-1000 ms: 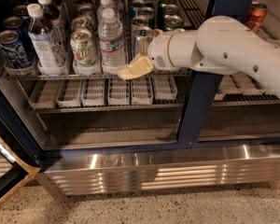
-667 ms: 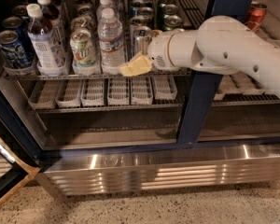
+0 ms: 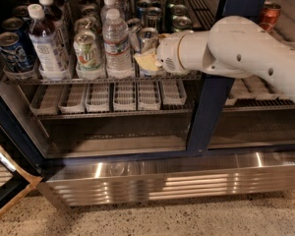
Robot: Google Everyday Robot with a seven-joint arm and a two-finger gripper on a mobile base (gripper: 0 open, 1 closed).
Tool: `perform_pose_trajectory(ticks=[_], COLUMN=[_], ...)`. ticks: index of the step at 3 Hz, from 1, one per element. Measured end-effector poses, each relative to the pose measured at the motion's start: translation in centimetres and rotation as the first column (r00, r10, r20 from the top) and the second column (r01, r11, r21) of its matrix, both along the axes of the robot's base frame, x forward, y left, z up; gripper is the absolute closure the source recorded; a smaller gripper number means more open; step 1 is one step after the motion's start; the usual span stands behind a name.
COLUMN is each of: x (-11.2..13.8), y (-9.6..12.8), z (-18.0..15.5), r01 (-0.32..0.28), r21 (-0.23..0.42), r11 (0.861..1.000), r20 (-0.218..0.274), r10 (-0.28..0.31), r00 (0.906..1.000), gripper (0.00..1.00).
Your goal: Pick redbull can from top shelf of fridge
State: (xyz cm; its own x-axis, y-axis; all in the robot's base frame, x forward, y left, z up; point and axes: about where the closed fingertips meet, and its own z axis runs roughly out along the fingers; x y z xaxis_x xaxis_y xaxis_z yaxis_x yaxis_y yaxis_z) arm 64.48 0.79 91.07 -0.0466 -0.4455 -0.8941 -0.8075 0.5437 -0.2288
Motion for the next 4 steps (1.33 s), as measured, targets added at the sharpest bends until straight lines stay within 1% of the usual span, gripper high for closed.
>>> perform_pose_trajectory(ticks=[1,2,4], x=[0.0,-0.1,-0.3], y=[0.0,-0.6,-1.2], z=[0.0,0.0,0.7], r01=[0.000,0.000,0.001], r21=[0.000,0.000,0.015], r11=[1.000,1.000,1.000], r20=[0.000,0.000,0.000], r10=[0.000,0.000,-0.001], r00=[1.0000,1.0000,1.0000], gripper=[0.88,1.00,1.00])
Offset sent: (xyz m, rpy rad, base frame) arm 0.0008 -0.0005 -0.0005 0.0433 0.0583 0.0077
